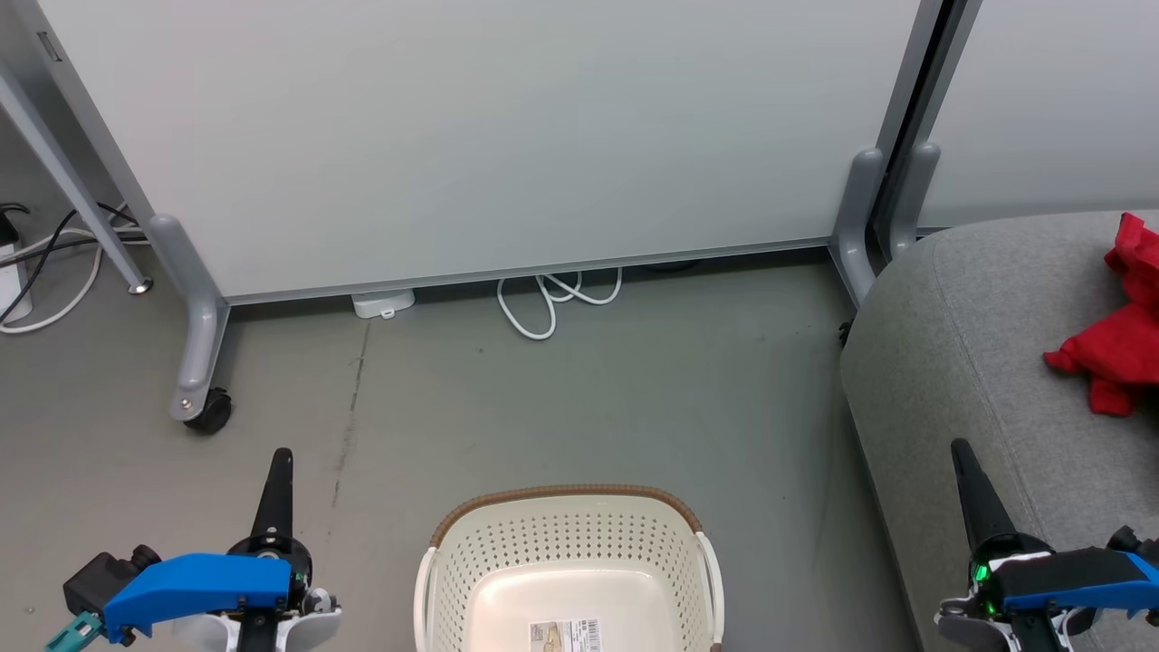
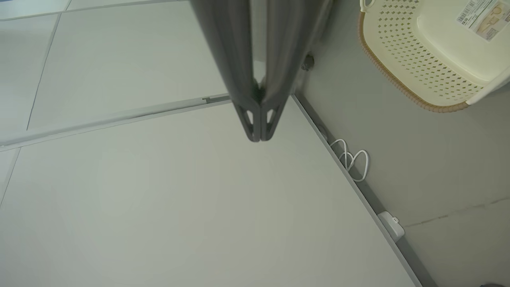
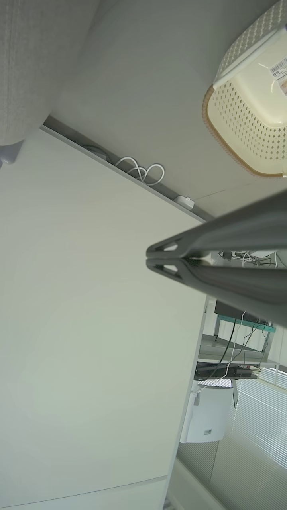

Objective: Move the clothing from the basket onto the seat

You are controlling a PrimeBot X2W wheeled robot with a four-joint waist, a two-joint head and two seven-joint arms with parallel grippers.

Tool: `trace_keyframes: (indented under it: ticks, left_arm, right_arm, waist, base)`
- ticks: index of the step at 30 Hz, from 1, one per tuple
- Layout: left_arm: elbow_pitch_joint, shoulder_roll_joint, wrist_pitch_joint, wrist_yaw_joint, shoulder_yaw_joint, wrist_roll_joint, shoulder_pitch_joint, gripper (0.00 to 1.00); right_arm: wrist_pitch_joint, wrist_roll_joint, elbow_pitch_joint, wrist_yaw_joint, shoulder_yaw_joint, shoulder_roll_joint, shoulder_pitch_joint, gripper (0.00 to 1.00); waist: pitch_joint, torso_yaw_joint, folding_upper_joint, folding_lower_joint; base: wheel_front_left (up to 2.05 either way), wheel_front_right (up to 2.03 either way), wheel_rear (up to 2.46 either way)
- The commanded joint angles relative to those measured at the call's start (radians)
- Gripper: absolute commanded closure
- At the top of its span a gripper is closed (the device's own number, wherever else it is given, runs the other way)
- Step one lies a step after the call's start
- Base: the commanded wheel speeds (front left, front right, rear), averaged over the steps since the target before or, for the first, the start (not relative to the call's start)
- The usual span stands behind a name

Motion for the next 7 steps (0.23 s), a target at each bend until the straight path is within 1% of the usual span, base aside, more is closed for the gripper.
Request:
trace_keyframes:
  ticks: [1, 7]
  left_arm:
    - [-0.013, 0.001, 0.007, -0.002, 0.012, -0.019, -0.022, 1.0]
    - [-0.021, 0.0, 0.021, -0.002, 0.022, -0.064, -0.023, 1.0]
  right_arm:
    - [0.008, 0.022, -0.005, 0.001, -0.002, -0.006, -0.022, 1.0]
    - [0.017, 0.073, -0.003, 0.001, -0.004, -0.006, -0.026, 1.0]
  waist:
    - [0.0, -0.001, -0.0001, 0.0]
    - [-0.001, -0.007, -0.0001, 0.0]
  base:
    - [0.0, 0.0, 0.0]
    - [0.0, 0.0, 0.0]
